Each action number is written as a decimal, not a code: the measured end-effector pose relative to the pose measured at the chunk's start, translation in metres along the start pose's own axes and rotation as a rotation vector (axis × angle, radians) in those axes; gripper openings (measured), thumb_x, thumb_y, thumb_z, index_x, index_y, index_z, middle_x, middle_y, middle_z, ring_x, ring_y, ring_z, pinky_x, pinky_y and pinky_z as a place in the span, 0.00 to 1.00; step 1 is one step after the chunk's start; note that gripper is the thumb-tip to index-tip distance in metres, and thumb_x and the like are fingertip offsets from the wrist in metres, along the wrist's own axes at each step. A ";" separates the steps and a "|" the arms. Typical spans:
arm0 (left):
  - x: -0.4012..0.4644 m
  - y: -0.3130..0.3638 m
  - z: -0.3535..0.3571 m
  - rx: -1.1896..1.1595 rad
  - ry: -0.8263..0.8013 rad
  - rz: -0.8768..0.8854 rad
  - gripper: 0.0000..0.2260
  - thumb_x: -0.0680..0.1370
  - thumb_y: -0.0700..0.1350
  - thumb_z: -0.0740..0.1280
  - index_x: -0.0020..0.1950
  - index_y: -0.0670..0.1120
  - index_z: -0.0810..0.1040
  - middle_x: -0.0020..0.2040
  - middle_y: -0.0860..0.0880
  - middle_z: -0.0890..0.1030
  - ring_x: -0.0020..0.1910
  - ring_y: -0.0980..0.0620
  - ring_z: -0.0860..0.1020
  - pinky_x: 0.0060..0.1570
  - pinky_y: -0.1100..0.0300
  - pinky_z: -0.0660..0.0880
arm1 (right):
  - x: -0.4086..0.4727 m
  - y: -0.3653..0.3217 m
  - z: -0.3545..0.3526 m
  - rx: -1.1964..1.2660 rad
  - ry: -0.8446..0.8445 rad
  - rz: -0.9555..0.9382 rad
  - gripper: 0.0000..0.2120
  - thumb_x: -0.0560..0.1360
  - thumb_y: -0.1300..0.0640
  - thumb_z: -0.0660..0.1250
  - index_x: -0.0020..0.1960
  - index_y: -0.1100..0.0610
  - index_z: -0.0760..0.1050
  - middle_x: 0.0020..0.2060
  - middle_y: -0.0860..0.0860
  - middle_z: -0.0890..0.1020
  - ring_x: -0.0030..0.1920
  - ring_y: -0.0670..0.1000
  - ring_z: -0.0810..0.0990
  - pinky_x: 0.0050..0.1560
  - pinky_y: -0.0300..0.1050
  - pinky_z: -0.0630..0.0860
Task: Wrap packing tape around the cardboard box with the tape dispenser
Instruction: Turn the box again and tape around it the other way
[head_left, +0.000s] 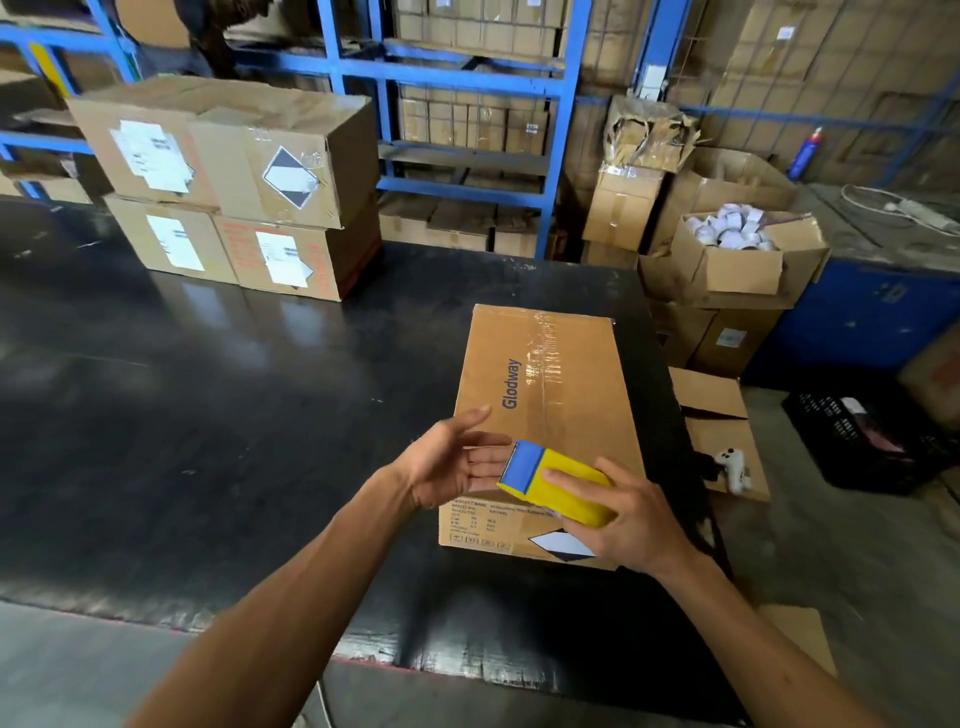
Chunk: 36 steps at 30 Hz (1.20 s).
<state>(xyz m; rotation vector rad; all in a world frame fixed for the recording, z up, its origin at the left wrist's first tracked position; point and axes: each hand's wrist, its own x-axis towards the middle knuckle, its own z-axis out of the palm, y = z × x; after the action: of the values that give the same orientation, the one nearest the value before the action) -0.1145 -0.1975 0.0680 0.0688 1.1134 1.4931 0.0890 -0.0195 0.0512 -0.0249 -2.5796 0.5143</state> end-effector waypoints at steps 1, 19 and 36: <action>-0.002 -0.002 -0.002 -0.005 0.008 0.014 0.24 0.75 0.51 0.71 0.64 0.35 0.77 0.54 0.37 0.84 0.49 0.43 0.84 0.57 0.48 0.79 | 0.001 -0.003 0.000 0.032 0.010 -0.014 0.31 0.66 0.49 0.77 0.67 0.37 0.73 0.42 0.48 0.72 0.36 0.46 0.72 0.34 0.32 0.70; -0.017 -0.027 -0.043 0.388 0.420 0.287 0.21 0.74 0.27 0.68 0.67 0.35 0.75 0.48 0.43 0.87 0.47 0.47 0.86 0.48 0.56 0.82 | 0.013 -0.005 -0.019 -0.005 -0.299 0.024 0.25 0.68 0.38 0.72 0.65 0.35 0.75 0.39 0.47 0.72 0.34 0.47 0.72 0.32 0.34 0.67; -0.006 -0.096 -0.037 0.621 0.816 0.609 0.18 0.76 0.37 0.71 0.65 0.45 0.80 0.53 0.50 0.86 0.53 0.63 0.82 0.59 0.68 0.75 | 0.015 -0.021 0.009 -0.259 -0.431 -0.074 0.22 0.67 0.36 0.63 0.60 0.37 0.79 0.39 0.50 0.75 0.29 0.56 0.77 0.24 0.47 0.76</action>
<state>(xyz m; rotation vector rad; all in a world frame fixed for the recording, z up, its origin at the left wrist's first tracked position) -0.0648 -0.2400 -0.0111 0.2613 2.3596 1.6815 0.0735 -0.0400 0.0589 0.1037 -3.0394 0.1647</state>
